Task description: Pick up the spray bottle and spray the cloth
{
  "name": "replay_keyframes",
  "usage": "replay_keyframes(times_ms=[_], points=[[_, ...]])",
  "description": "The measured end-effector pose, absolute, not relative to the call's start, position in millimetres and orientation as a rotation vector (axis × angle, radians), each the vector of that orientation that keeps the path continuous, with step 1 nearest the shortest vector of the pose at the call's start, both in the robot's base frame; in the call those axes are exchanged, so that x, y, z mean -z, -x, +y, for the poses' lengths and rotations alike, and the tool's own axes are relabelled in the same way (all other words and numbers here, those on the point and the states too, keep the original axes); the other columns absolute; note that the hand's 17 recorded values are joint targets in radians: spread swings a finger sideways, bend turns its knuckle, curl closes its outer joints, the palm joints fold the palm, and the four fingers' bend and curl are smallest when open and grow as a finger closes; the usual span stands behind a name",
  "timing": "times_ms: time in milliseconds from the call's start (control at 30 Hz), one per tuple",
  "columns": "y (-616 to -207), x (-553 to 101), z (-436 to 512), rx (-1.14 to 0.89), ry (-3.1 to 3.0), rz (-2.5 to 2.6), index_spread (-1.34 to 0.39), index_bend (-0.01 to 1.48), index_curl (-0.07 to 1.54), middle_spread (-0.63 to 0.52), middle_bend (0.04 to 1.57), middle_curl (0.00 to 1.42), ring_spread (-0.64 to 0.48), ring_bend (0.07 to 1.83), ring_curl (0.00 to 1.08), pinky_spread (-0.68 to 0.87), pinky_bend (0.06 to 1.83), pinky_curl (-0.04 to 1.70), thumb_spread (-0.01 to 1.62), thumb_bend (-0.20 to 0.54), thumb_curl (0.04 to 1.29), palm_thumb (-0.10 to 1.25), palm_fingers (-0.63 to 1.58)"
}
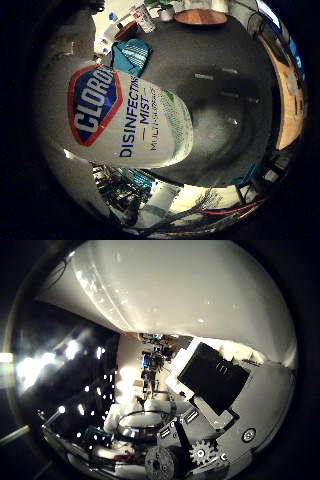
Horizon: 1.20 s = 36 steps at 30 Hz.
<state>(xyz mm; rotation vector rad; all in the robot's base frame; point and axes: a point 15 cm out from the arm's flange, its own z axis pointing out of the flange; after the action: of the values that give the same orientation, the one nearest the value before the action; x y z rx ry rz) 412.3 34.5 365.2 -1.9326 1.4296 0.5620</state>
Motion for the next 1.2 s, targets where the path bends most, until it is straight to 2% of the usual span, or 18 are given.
replay_keyframes(times_ms=[267,533,1067,1200], points=[[-433.5,-406.9,66.4,-0.664,2.033,1.391,-0.29,1.03,0.97,-0.14,1.37,0.71,-0.18,1.5,0.6,-0.21,1.25,0.92,0.61,-0.021,0.82,0.97,1.14],[-452.8,-422.3,100.9,-0.808,2.056,1.436,-0.29,1.03,0.99,-0.15,1.37,0.73,-0.18,1.51,0.6,-0.22,1.21,0.98,0.56,-0.021,0.87,0.97,1.14],[-450.5,-375.6,177.7,-1.082,2.06,1.57,-0.29,1.04,1.01,-0.15,1.36,0.74,-0.18,1.5,0.6,-0.23,1.16,1.04,0.52,-0.022,0.93,0.96,1.14],[-461.9,-359.3,191.7,-1.079,2.063,1.602,-0.29,1.03,1.01,-0.15,1.36,0.75,-0.18,1.5,0.6,-0.24,1.15,1.05,0.51,-0.019,0.94,0.96,1.15]])
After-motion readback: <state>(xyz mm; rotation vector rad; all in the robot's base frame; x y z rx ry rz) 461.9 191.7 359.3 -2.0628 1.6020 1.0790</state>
